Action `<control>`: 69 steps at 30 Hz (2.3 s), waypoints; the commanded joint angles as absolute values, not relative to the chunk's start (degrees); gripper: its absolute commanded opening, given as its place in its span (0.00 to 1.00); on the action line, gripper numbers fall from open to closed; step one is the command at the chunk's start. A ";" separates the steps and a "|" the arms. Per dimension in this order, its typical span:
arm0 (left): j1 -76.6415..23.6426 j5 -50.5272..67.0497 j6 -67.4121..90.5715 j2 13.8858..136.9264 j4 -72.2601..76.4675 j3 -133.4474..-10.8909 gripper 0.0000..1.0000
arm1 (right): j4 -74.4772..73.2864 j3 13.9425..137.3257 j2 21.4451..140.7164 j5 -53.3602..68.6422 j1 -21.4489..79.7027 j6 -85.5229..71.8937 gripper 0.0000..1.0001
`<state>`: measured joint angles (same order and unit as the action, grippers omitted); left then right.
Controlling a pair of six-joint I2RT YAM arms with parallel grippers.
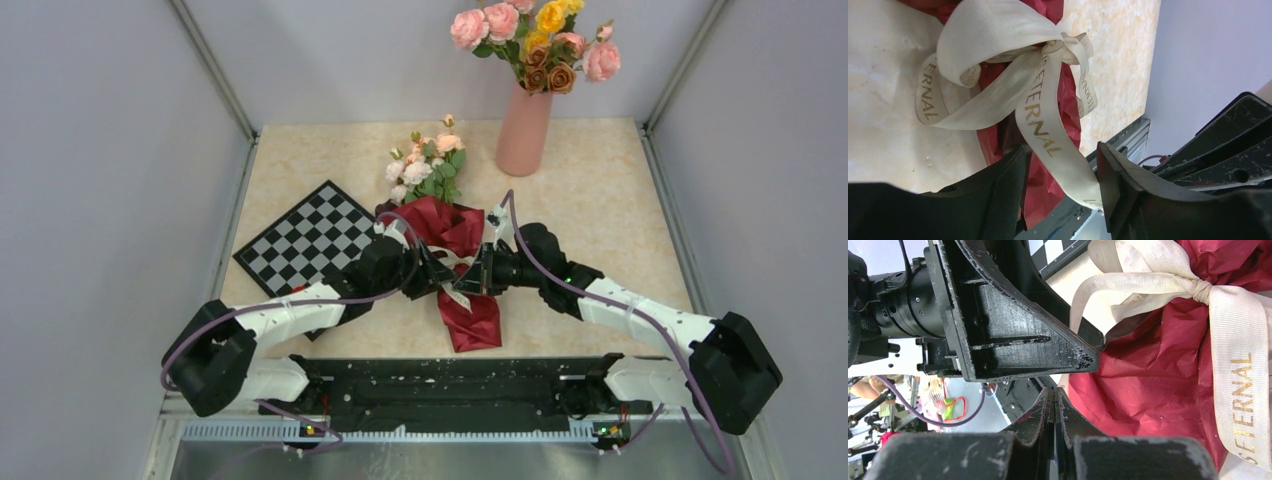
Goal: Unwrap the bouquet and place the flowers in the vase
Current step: Untie the ribbon from the wrapping paper.
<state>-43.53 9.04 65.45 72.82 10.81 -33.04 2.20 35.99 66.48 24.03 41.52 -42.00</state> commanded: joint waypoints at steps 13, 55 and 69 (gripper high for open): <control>-43.33 11.62 64.87 74.68 14.07 -36.77 0.37 | 4.07 37.36 66.99 24.12 42.19 -39.74 0.00; -43.33 10.90 65.39 74.73 17.67 -34.74 0.00 | 5.33 31.55 68.56 27.11 42.19 -37.61 0.35; -43.26 10.90 66.68 73.65 18.72 -33.21 0.45 | 7.97 31.90 68.15 27.47 42.19 -39.52 0.00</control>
<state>-43.53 11.11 65.93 75.46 15.53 -34.54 4.34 31.48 70.04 26.94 41.54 -38.70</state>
